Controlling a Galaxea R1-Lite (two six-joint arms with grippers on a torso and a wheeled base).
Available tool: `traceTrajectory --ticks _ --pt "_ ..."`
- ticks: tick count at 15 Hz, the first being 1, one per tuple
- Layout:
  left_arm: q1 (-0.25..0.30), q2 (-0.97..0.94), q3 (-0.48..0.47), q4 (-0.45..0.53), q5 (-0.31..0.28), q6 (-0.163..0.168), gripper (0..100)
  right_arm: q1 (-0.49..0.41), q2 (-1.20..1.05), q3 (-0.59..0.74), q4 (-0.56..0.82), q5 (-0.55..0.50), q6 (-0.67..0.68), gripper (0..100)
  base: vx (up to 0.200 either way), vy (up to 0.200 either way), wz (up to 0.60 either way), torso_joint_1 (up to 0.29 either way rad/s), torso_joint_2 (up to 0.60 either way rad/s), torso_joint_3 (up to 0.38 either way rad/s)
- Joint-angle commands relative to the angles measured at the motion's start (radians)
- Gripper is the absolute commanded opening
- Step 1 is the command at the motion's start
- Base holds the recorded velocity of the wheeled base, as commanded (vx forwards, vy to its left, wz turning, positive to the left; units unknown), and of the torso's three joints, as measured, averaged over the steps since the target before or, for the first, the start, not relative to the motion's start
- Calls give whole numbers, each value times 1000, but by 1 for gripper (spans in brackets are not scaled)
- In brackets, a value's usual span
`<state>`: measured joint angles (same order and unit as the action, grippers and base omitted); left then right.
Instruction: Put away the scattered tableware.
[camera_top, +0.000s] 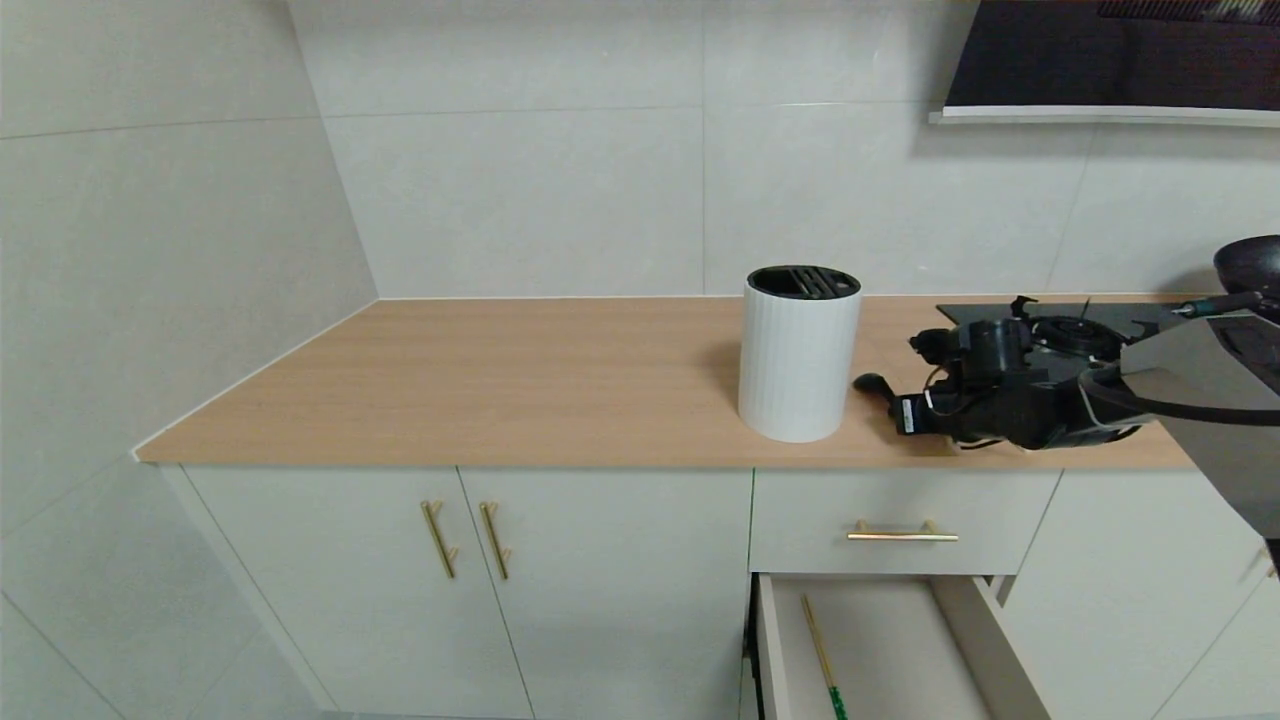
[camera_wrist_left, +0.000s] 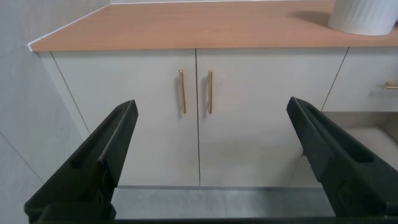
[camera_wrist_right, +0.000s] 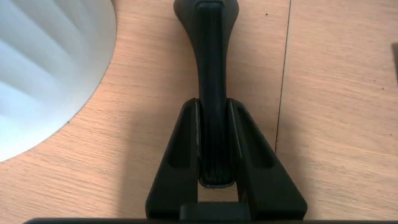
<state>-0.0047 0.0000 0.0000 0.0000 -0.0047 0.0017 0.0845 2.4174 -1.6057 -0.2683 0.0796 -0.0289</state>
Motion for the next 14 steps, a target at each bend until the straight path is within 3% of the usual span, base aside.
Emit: traceTrajectory --ticks 1,6,9,10,14 --pt "0 0 0 0 0 0 100 3 -55 18 3 -20 50 0 0 0 0 0 0 0" --pt "0 0 0 0 0 0 100 18 -408 259 87 -47 164 0 0 0 0 0 0 0" --pt "0 0 0 0 0 0 100 18 -598 423 164 26 167 0 0 0 0 0 0 0" --pt "0 0 0 0 0 0 100 17 -690 543 161 89 164 0 0 0 0 0 0 0" --pt "0 0 0 0 0 0 100 15 -753 676 156 91 155 0 0 0 0 0 0 0"
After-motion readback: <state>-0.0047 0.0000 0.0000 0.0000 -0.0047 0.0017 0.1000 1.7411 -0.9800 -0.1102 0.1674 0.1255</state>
